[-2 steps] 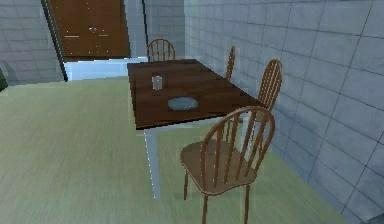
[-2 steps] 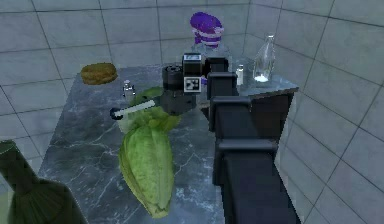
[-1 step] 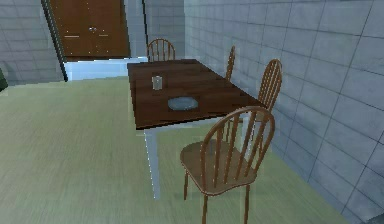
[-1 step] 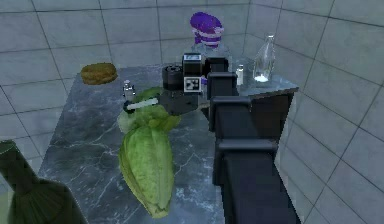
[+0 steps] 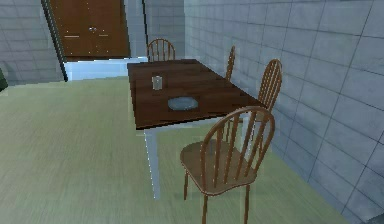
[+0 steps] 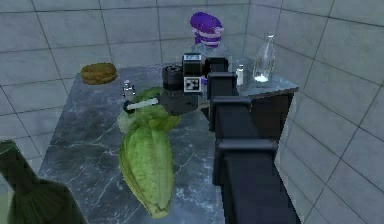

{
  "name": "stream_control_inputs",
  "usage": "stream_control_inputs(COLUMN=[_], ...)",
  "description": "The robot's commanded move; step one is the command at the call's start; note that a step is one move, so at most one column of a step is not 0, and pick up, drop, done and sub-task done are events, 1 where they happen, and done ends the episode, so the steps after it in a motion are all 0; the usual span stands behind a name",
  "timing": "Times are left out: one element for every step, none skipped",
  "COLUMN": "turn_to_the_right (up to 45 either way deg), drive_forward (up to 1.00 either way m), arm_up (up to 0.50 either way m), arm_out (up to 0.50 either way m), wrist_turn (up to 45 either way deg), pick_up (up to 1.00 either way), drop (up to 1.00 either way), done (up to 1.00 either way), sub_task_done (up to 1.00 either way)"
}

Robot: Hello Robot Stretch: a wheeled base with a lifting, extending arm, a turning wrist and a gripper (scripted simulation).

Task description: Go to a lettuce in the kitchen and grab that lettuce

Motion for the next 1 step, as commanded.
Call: stream_control_inputs(turn_to_the_right=[0.0], drive_forward=[0.0], arm_up=[0.0], arm_out=[0.0], wrist_turn=[0.0], pick_up=[0.0], drop=[0.0], done=[1.0], sub_task_done=[0.0])
